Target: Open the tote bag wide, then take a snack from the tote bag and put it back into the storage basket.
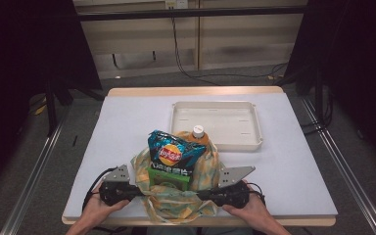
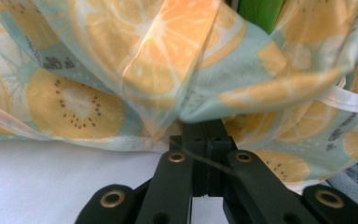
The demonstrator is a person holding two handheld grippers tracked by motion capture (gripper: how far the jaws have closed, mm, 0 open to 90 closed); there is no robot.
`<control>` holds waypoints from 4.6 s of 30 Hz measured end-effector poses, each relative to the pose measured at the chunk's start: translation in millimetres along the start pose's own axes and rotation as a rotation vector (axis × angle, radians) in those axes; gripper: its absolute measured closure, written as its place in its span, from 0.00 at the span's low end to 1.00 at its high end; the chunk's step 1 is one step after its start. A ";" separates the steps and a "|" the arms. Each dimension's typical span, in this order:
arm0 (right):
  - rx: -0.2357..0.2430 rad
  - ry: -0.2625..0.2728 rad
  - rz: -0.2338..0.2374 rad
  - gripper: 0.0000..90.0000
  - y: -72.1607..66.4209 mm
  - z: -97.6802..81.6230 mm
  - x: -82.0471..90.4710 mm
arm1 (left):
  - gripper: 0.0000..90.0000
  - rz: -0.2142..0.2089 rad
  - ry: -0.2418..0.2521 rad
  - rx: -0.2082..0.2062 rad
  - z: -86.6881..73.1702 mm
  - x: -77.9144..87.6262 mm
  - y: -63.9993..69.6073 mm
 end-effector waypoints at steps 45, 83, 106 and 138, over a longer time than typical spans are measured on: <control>-0.074 0.192 -0.243 0.51 68.7 40.1 59.0 | 0.63 0.176 0.364 0.104 44.2 74.8 -42.6; -0.121 0.030 -0.251 0.99 90.1 -5.4 26.5 | 0.88 0.107 0.235 0.090 77.3 4.4 -67.0; -0.041 0.182 -0.190 0.53 51.5 35.4 41.6 | 1.00 0.061 0.163 0.098 36.4 15.2 -39.9; -0.041 0.317 -0.092 0.42 26.5 98.0 27.7 | 0.50 0.149 0.276 0.102 36.7 30.9 -28.0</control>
Point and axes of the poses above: each handheld gripper's, and its own axes: x roughly backward along the jaws, z roughly out of its top, y roughly to its right, the point moved 8 cm from there along -x, roughly forward along the jaws, and after that the axes turned 4 degrees about -y, right-handed, at the moved point
